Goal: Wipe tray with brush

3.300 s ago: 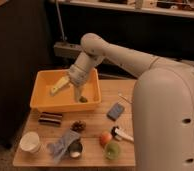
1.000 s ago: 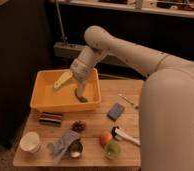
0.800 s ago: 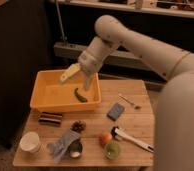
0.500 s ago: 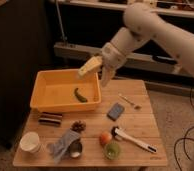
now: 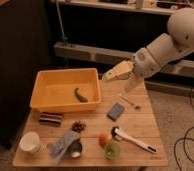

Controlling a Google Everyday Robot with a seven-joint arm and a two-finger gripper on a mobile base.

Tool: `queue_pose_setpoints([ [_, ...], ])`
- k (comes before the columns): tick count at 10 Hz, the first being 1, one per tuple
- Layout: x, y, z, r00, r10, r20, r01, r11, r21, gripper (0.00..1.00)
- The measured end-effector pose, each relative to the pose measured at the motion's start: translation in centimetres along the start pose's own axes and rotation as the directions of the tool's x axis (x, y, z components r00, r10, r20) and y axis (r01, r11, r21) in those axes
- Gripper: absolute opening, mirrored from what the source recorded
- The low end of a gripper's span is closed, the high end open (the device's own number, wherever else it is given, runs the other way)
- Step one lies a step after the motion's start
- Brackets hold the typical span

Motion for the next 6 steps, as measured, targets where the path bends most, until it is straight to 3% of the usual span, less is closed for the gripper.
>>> queue_pose_setpoints([
  [4,-0.1,-0.1,0.1,1.0,-0.006,0.001,0.006,1.0,0.012,0.8],
  [5,-0.3,-0.6,0.2,0.999,-0.039,0.005,0.038,0.998,0.049,0.8],
  [6,-0.1,-2.0,0.5,0.991,-0.137,0.006,0.135,0.985,0.11,0.8],
])
